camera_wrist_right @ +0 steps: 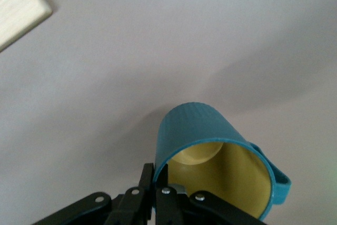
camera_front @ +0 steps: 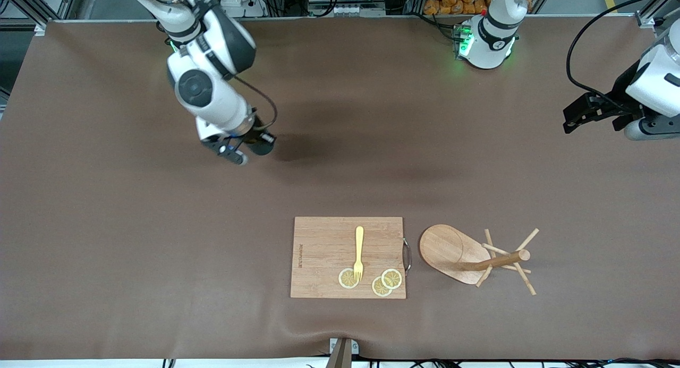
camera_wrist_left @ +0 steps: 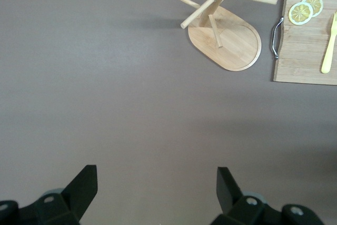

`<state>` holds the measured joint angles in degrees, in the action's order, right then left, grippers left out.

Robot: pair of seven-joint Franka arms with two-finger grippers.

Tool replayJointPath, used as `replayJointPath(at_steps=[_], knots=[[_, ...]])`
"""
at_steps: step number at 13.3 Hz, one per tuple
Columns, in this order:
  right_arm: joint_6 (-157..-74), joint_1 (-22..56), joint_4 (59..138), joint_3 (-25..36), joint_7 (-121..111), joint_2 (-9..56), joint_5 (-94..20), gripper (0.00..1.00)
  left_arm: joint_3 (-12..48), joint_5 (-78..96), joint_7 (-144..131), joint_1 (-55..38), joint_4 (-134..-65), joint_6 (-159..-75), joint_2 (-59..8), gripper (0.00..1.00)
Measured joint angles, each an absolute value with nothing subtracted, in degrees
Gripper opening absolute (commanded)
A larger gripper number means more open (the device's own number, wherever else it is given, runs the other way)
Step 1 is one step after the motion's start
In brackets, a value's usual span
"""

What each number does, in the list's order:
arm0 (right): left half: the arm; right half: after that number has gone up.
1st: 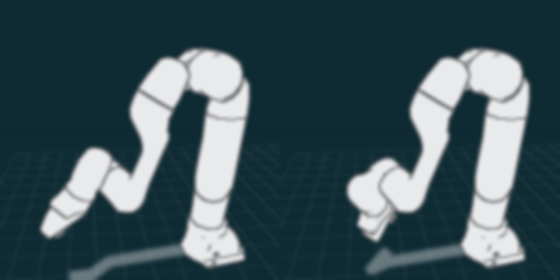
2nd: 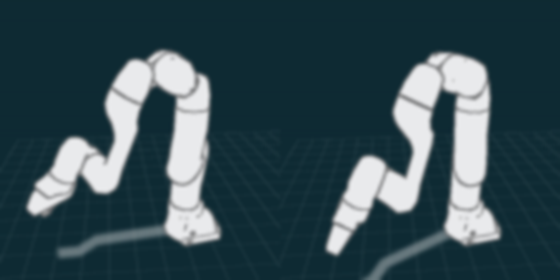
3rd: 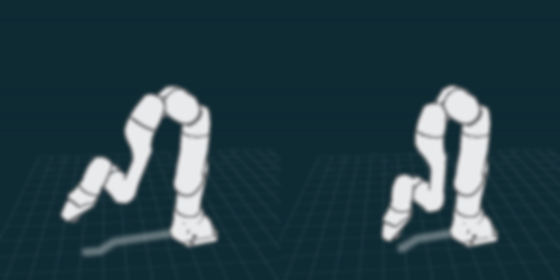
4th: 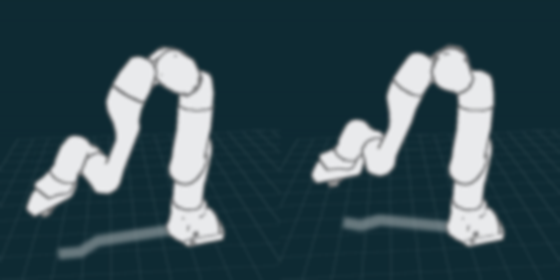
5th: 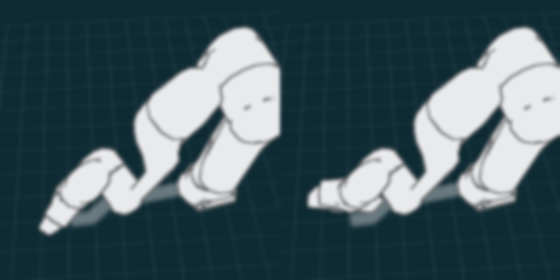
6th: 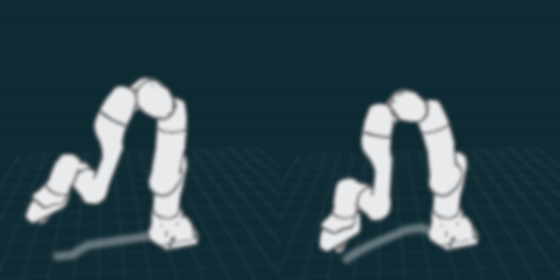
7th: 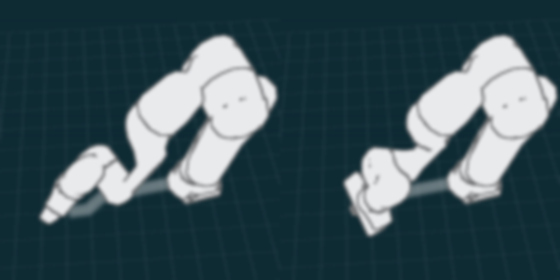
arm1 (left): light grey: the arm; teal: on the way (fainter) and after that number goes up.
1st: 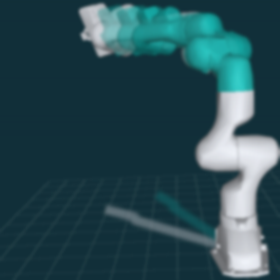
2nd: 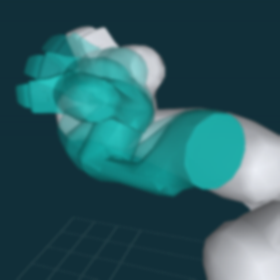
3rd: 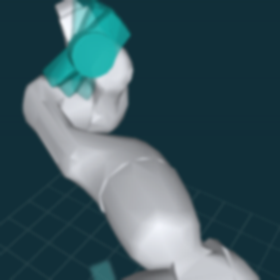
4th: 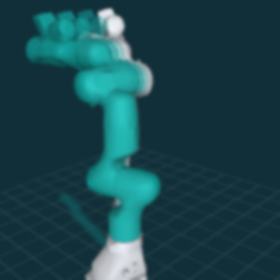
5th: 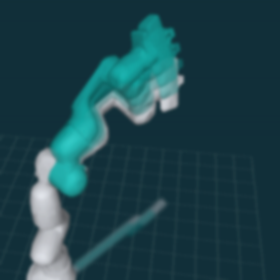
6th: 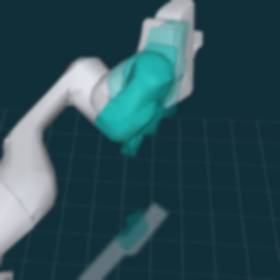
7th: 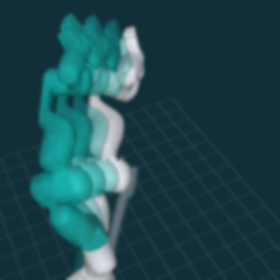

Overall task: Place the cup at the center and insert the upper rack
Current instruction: 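Carry the teal mug toward the table center with the right gripper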

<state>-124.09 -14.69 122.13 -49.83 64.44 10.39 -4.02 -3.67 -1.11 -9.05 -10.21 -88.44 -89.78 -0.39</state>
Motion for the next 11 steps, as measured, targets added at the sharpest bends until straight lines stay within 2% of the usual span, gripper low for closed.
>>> replayJointPath(at_steps=[3,7,11], knots=[[-125.2,-14.2,122.12,-53.78,71.0,10.29,-4.02,0.0,-3.63,-1.11,-9.04,-10.36,-88.44,-89.78,-0.39,1.0],[-130.55,-8.98,122.21,-54.09,77.12,11.19,-3.79,0.0,-3.44,-1.11,-9.04,-10.6,-88.45,-89.89,-0.39,1.0],[-132.81,-1.87,121.38,-53.38,84.08,16.82,6.88,0.0,-3.22,-1.11,-9.04,-10.67,-88.47,-90.0,-0.43,1.0]])
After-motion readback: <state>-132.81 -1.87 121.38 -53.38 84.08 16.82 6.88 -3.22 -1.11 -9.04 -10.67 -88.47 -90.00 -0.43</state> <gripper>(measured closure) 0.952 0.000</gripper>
